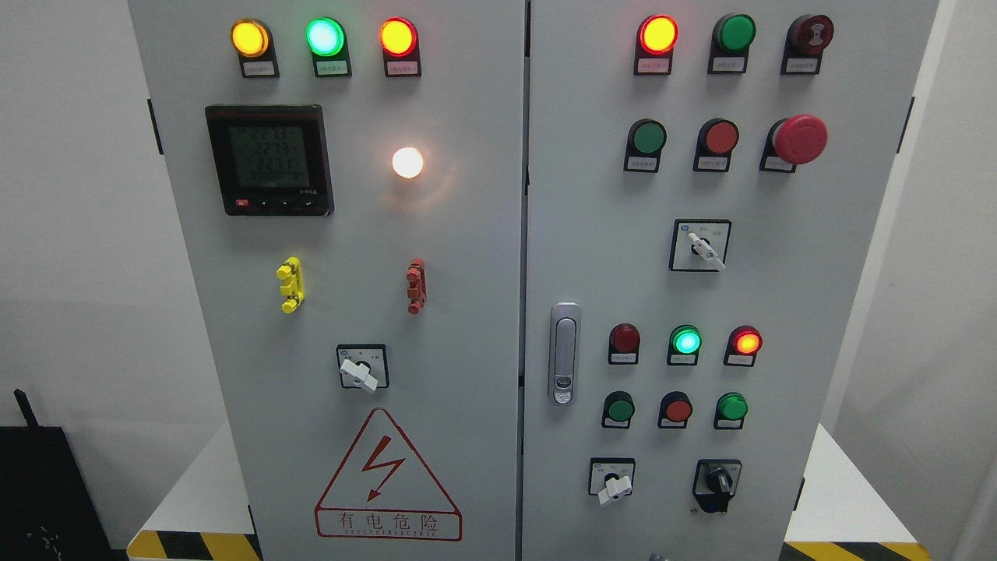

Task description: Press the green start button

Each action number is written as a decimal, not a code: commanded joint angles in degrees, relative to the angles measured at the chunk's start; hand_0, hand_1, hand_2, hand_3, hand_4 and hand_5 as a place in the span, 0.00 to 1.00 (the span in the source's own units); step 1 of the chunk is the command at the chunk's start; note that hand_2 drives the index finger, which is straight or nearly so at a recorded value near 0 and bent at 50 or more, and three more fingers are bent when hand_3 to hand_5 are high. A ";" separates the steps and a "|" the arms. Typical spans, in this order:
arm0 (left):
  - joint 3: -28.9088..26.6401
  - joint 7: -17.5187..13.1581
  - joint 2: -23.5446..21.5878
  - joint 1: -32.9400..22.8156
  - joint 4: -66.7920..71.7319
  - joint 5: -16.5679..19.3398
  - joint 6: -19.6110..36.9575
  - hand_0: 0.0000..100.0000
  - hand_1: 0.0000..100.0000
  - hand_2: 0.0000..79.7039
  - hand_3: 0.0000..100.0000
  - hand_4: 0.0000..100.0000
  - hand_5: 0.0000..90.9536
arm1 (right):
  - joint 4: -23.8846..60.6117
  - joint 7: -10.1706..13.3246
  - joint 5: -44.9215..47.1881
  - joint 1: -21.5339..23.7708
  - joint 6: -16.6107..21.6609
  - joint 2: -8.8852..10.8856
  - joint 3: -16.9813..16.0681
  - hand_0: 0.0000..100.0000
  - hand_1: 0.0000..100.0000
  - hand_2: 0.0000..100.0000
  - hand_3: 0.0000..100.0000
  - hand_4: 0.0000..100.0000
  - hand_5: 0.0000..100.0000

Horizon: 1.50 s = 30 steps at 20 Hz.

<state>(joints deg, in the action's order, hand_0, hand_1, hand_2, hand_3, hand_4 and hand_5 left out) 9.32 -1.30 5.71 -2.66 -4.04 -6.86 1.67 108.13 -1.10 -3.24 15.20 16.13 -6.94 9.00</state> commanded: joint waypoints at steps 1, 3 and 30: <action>0.00 -0.01 0.00 0.02 0.00 0.00 0.00 0.12 0.56 0.00 0.00 0.00 0.00 | -0.02 -0.04 -0.01 0.00 -0.04 0.00 0.14 0.00 0.07 0.00 0.00 0.00 0.00; 0.00 -0.01 0.00 0.02 0.00 0.00 0.00 0.12 0.56 0.00 0.00 0.00 0.00 | -0.02 -0.04 -0.01 0.00 -0.04 0.00 0.14 0.00 0.07 0.00 0.00 0.00 0.00; 0.00 -0.01 0.00 0.02 0.00 0.00 0.00 0.12 0.56 0.00 0.00 0.00 0.00 | -1.33 0.49 -18.80 -9.84 1.36 -0.27 -4.69 0.04 0.21 0.00 0.49 0.46 0.36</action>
<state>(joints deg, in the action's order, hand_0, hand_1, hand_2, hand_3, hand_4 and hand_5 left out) 9.32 -1.30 5.71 -2.65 -4.04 -6.86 1.67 107.64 -0.84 -14.60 8.02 17.42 -7.08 7.31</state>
